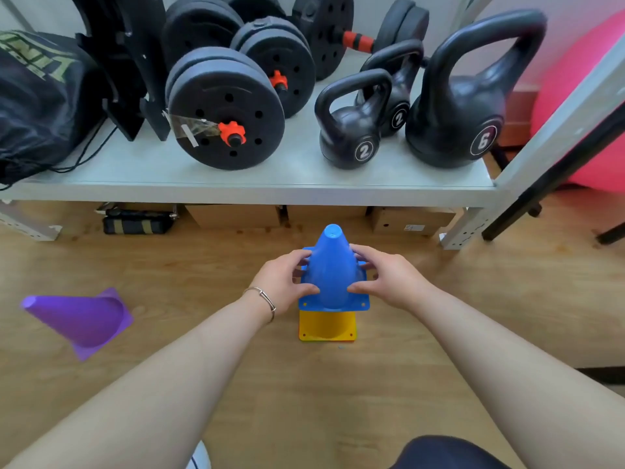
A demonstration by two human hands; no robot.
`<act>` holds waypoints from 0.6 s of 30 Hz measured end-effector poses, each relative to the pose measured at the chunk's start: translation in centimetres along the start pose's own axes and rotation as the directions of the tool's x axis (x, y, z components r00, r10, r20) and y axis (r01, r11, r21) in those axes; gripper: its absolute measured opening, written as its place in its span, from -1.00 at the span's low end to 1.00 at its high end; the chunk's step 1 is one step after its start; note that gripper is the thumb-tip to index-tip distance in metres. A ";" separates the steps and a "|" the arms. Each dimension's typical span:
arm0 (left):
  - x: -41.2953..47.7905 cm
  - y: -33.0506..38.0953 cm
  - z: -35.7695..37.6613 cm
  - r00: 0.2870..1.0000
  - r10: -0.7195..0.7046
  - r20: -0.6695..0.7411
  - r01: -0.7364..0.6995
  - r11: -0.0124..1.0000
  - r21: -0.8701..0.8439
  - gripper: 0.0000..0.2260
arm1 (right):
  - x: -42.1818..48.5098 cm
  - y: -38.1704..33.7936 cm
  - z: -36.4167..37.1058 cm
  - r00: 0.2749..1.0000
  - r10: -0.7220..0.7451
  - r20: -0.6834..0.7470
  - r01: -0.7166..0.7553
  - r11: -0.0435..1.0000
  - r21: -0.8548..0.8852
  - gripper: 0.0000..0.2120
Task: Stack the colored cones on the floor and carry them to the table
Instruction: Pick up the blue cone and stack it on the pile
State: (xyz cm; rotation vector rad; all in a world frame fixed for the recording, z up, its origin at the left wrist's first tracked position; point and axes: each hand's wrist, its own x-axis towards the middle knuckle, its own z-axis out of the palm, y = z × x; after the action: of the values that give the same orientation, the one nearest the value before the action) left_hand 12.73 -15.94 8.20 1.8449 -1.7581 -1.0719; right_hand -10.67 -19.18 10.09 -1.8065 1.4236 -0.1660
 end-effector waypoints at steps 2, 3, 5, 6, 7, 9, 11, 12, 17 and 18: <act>0.6 -0.3 0.7 0.999 -0.021 0.028 0.020 0.999 0.025 -0.38 | 0.3 0.9 0.8 1.000 0.023 0.001 -0.023 1.000 0.009 -0.23; 0.8 -0.6 1.1 0.998 -0.032 0.045 0.030 0.999 0.034 -0.38 | 0.5 1.4 1.2 0.999 0.038 0.008 -0.038 0.999 0.012 -0.23; 1.1 -1.2 2.0 0.994 -0.061 0.088 0.057 0.997 0.043 -0.38 | 0.8 2.3 2.1 0.997 0.073 0.033 -0.073 0.997 0.007 -0.23; 1.2 -1.6 2.5 0.991 -0.078 0.113 0.073 0.996 0.047 -0.38 | 0.9 2.8 2.7 0.995 0.091 0.045 -0.091 0.996 -0.002 -0.23; 1.3 -2.1 3.0 0.986 -0.095 0.137 0.089 0.995 0.051 -0.39 | 1.0 3.2 3.3 0.993 0.107 0.056 -0.106 0.994 -0.016 -0.23; 1.3 -3.1 3.9 0.975 -0.130 0.181 0.122 0.991 0.055 -0.39 | 1.1 3.8 4.7 0.988 0.133 0.074 -0.130 0.991 -0.045 -0.23; 1.4 -4.0 4.5 0.965 -0.156 0.213 0.143 0.987 0.076 -0.39 | 1.4 4.2 5.9 0.985 0.147 0.086 -0.141 0.987 -0.072 -0.22; 1.5 -4.4 4.8 0.959 -0.168 0.226 0.152 0.985 0.087 -0.39 | 1.6 4.4 6.5 0.984 0.150 0.093 -0.142 0.986 -0.084 -0.23; 2.0 -5.7 5.7 0.945 -0.206 0.254 0.183 0.977 0.112 -0.37 | 2.7 5.0 8.6 0.983 0.157 0.099 -0.142 0.979 -0.143 -0.27; 2.0 -5.9 5.8 0.941 -0.212 0.262 0.189 0.976 0.111 -0.36 | 2.8 5.1 9.0 0.981 0.163 0.104 -0.146 0.977 -0.156 -0.28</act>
State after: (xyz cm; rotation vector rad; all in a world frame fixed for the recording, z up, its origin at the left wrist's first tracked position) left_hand 12.30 -15.64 -0.32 2.0459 -1.8164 -1.4098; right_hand -8.55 -17.26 -0.21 -1.7826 1.5184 0.1264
